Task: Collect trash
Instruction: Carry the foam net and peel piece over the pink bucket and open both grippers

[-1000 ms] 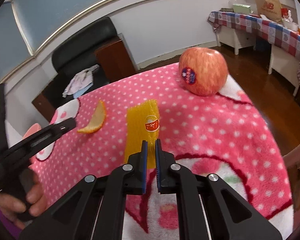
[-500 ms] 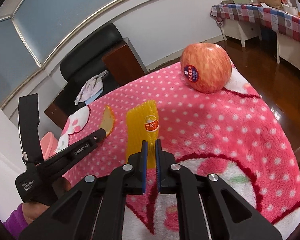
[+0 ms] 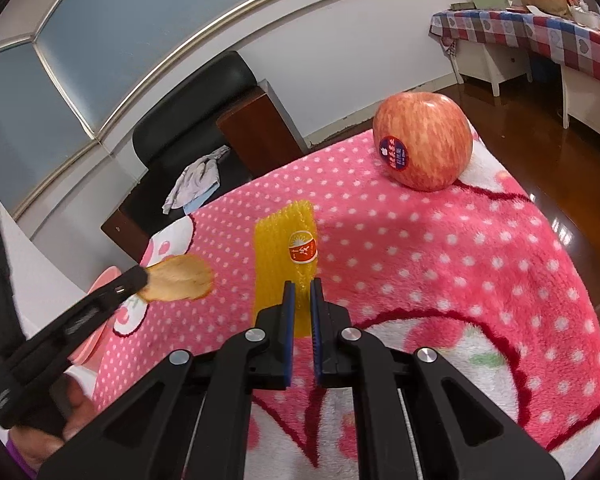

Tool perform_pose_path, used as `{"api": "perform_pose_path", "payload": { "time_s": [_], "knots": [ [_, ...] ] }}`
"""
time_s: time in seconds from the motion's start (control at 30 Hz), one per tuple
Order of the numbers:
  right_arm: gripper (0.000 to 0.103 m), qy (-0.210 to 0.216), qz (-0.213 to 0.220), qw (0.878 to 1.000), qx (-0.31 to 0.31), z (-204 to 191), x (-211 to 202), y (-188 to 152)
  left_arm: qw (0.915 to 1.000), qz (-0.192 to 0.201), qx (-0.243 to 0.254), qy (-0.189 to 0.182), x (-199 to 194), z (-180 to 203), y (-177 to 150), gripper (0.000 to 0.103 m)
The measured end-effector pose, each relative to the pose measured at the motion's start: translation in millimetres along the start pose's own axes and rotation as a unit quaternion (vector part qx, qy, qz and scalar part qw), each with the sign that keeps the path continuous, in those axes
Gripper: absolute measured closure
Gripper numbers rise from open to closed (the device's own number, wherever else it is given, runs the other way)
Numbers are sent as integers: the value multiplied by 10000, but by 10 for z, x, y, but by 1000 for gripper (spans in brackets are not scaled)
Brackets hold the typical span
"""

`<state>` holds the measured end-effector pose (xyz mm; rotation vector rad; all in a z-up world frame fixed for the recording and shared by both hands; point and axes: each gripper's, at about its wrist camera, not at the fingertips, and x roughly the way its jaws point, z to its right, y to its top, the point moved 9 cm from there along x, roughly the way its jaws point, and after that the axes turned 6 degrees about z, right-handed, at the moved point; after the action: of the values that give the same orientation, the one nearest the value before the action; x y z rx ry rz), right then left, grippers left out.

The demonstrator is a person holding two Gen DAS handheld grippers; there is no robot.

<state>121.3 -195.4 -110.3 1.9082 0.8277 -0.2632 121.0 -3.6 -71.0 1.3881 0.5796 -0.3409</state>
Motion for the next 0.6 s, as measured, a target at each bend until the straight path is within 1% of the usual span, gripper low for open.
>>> {"api": "perform_pose_path", "payload": {
  "time_s": [0.13,0.27,0.43,0.6],
  "knots": [
    [95,60,65,9999,-93,-57,-26,15,9998,98,99,117,-277,-120,-11,98],
    [95,-14,136,9998,-139,-64,-46,33,9994,140,237,219,-487,-233,-60,98],
    [95,-111,51,9998,-155,-42,-7,16,9991,141,259,304,-645,-383,-133,98],
    [95,-236,25,9993,-279,-59,15,8,9993,129,197,283,-740,-508,-199,98]
  ]
}}
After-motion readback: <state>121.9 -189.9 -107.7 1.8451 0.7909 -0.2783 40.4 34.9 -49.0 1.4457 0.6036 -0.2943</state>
